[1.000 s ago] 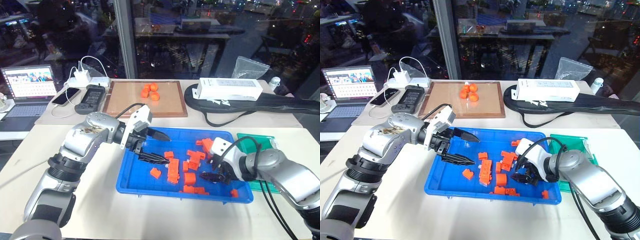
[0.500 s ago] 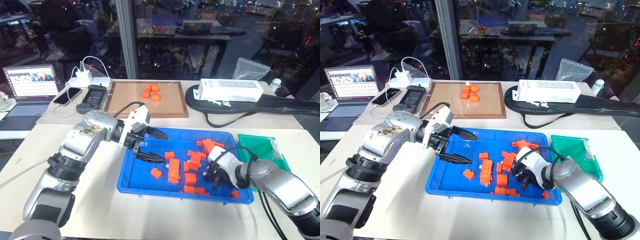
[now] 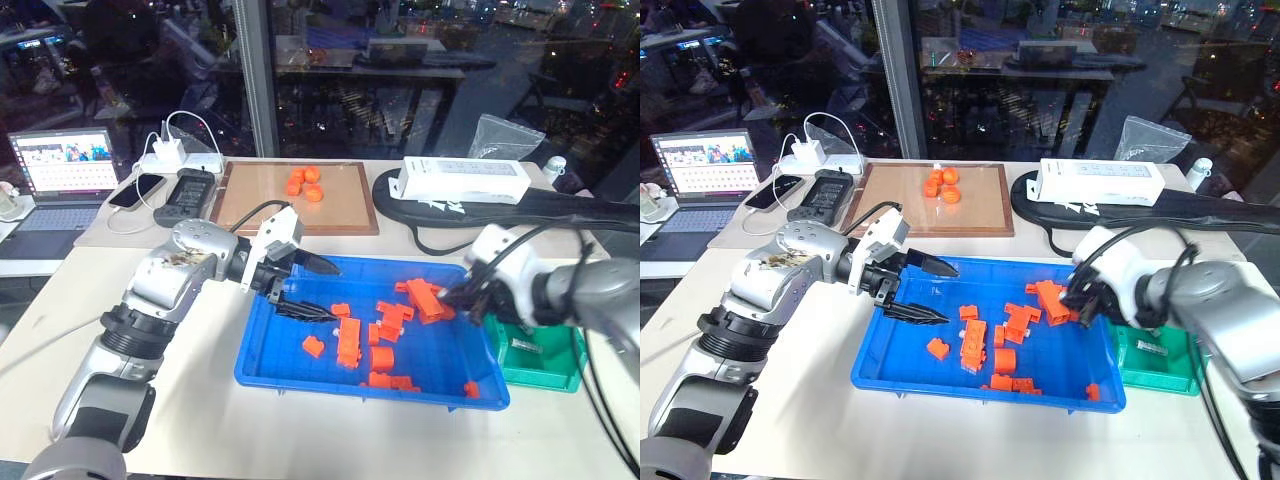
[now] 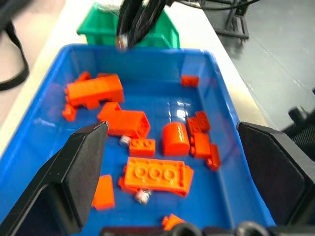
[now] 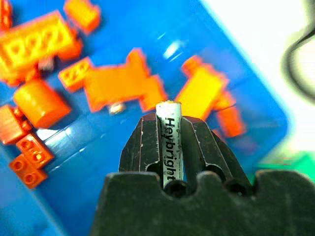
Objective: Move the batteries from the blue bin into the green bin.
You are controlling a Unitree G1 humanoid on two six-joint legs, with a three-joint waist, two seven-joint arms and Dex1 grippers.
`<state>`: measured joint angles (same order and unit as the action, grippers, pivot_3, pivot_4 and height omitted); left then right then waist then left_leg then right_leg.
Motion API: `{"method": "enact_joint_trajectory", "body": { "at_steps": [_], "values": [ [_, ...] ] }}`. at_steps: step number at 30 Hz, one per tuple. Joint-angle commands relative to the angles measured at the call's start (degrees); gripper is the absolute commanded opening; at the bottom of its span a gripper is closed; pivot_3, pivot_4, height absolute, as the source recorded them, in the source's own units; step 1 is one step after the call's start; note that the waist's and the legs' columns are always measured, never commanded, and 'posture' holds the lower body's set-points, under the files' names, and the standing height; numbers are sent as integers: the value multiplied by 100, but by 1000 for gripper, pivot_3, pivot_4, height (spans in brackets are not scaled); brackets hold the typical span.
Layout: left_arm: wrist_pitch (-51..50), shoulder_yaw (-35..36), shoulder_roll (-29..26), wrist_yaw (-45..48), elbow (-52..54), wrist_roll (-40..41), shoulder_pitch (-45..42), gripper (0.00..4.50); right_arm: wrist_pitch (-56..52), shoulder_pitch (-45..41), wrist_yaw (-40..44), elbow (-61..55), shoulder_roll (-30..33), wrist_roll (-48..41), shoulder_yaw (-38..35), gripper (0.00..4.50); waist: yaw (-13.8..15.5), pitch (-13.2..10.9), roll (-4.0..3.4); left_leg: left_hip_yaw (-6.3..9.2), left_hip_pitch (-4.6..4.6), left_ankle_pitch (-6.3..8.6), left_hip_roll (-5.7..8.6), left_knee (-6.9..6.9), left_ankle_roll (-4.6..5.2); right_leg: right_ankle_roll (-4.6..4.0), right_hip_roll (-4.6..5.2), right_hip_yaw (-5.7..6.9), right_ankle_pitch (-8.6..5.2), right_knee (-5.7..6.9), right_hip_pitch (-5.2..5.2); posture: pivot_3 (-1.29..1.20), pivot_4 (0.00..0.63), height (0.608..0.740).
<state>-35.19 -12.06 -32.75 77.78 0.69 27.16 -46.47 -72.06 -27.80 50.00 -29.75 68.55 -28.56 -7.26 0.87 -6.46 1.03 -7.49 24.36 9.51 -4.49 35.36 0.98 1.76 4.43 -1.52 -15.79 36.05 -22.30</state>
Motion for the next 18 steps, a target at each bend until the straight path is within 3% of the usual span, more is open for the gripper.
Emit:
{"method": "enact_joint_trajectory", "body": {
  "at_steps": [1,9,18],
  "values": [
    [-93,507,283,-291,-47,393,-360,4500,171,353,270,427,516,35,-777,234,-11,0,0,2,0,1,1,0,1,0,1,1,0,-1,2,0,150,699],
    [-362,839,604,-647,-77,791,-635,4500,582,1749,157,756,664,458,-1324,234,-62,5,-8,29,-6,1,7,-2,2,3,-2,-5,0,7,5,0,150,699],
    [-432,783,550,-683,103,838,-561,4500,929,1880,-327,1026,224,672,-960,234,-97,5,-9,54,-7,0,21,0,1,17,-3,-5,-7,10,9,0,150,699]
  ]
}}
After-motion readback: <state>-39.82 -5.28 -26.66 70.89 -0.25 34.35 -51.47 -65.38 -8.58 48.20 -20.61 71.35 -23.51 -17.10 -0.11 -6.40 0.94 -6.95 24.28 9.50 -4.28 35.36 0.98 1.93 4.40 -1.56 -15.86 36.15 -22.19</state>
